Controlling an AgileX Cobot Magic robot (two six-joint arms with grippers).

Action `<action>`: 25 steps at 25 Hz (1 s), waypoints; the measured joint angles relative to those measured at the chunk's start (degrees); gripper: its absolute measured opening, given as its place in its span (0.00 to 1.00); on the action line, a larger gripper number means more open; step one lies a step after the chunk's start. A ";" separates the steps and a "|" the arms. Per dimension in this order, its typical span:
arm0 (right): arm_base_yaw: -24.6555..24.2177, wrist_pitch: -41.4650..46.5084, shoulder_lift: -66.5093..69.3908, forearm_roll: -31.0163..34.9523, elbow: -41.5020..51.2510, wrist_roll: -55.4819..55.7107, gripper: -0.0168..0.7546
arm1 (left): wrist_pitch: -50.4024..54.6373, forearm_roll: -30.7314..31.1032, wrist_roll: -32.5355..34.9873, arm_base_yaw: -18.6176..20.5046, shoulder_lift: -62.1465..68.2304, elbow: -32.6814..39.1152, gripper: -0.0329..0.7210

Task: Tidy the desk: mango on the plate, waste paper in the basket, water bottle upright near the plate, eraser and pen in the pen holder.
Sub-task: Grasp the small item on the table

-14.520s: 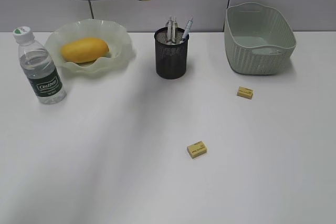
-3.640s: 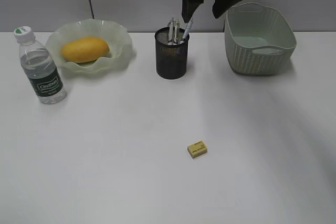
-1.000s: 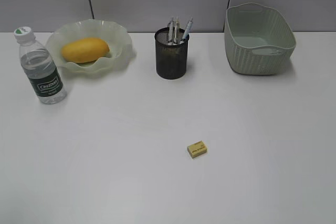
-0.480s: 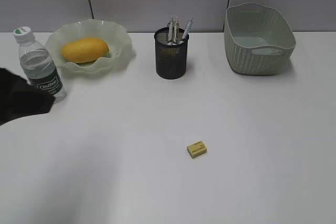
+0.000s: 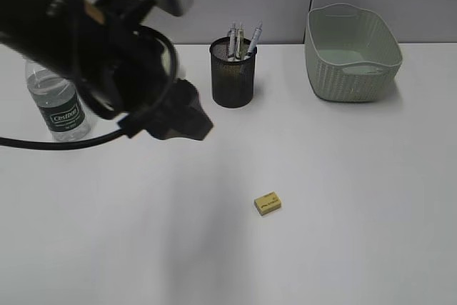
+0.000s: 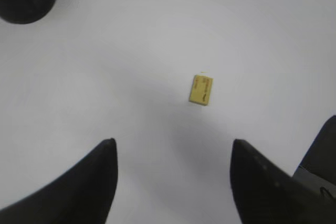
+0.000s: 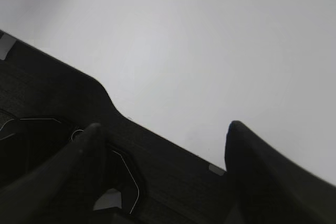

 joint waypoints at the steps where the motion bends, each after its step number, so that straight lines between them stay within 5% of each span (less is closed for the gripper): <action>1: 0.00 0.00 0.00 0.00 0.00 0.00 0.75 | 0.30 0.00 0.00 -1.08 2.33 -1.80 0.72; 11: 0.00 0.00 0.00 0.00 0.00 0.05 0.75 | 7.34 6.03 -1.52 -8.71 22.36 -16.53 0.77; 25: 0.00 0.00 0.00 0.00 0.00 0.05 0.75 | 18.56 11.58 -6.44 -9.50 39.68 -33.76 0.78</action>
